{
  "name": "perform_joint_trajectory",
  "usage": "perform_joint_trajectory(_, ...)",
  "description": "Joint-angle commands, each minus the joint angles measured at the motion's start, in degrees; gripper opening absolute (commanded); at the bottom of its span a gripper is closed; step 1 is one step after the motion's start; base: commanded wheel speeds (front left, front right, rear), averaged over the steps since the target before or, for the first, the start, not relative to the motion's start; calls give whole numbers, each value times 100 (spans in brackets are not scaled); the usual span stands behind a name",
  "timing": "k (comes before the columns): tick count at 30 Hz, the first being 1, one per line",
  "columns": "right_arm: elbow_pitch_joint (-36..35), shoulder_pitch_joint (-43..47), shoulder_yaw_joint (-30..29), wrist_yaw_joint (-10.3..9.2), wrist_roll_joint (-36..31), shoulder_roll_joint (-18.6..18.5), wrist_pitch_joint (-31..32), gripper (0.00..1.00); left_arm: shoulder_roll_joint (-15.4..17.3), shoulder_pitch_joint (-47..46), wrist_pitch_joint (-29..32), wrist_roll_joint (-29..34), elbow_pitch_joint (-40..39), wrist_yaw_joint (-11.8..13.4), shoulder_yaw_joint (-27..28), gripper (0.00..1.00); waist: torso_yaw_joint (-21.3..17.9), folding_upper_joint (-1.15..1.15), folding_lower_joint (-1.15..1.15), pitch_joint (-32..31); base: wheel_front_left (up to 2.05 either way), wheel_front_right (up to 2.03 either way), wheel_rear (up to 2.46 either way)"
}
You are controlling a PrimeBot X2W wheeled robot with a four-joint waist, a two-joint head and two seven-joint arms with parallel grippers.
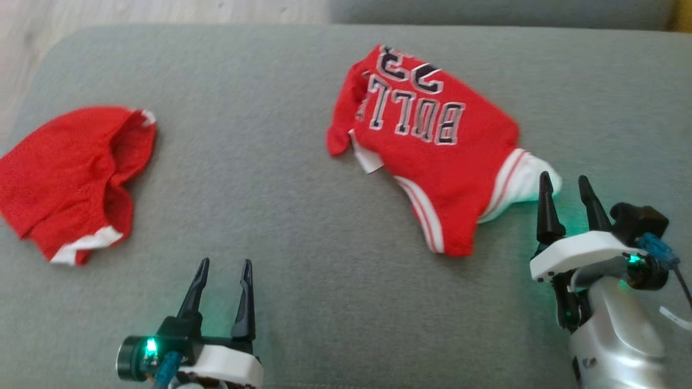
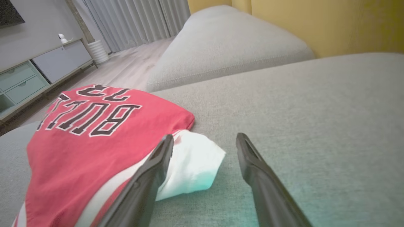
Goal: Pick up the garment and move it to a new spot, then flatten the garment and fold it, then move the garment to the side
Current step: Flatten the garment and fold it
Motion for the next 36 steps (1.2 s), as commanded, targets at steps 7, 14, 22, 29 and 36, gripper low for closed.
perform_joint_trajectory(7, 499, -331, -77, -4, 385, -1, -37, 100, 3, -206, -30, -62, -68, 24, 27, 100, 348, 0, -1, 251, 0, 0, 0)
perform_joint_trajectory(14, 178, -321, -15, -4, 648, -1, -37, 0, 3, -243, -30, -61, -45, 1, 28, 100, 254, 0, -1, 135, 0, 0, 0)
perform_joint_trajectory(22, -1418, -615, -106, -4, 513, -526, -37, 0, 3, -17, -30, -193, 9, -15, 78, 100, 7, 0, -1, -365, 0, 0, 0)
perform_joint_trajectory(29, -2293, -1582, 525, -4, 526, -1383, -37, 0, 3, 213, -30, -382, 112, -14, 19, 100, -51, 0, -1, -777, 0, 0, 0)
perform_joint_trajectory(36, -1967, -2500, 1588, -4, 481, -1625, -37, 0, 3, 349, -30, -536, 240, -26, -249, 100, 269, 0, -1, -908, 0, 0, 0)
